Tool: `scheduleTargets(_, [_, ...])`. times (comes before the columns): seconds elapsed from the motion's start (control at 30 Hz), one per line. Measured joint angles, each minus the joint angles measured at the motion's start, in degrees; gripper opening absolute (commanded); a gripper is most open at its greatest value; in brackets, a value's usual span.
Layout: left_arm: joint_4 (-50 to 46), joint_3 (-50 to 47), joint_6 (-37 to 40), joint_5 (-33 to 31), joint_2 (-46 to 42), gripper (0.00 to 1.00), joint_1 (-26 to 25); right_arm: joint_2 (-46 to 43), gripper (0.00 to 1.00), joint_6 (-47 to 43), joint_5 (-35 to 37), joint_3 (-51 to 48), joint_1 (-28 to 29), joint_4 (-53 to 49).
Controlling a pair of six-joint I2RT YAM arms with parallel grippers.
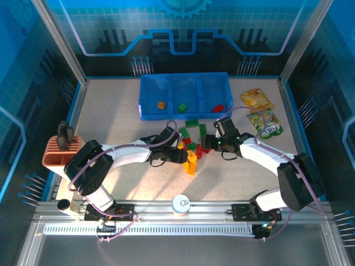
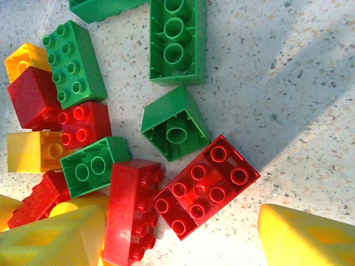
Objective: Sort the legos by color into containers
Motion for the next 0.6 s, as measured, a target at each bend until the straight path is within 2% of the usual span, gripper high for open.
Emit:
scheduleTargets(0.3, [-4.3,1.6,2.4,-2.2,-1.2,0.59,0.0,0.7,0.73,0.9,-0.5,0.0,0.0,0.4])
scheduleTargets(0.43, [-4.9,2.7,2.8,-2.2,-0.7,0.64,0.0,0.4,0.73,0.9,-0.5,-0.4,0.0,0.6])
scheduleTargets(0.5, [-5.4,2.7,2.2,-2.2,-0.7,0.70,0.0,-0.1,0.73,1.0,-0.5,-0.9,-0.1,0.7])
scheduleTargets(0.6, [-6.4,2.5,-0.2,-2.2,-1.2,0.71,-0.8,-0.7,0.72,1.3,-0.5,-1.7,-0.1,0.7])
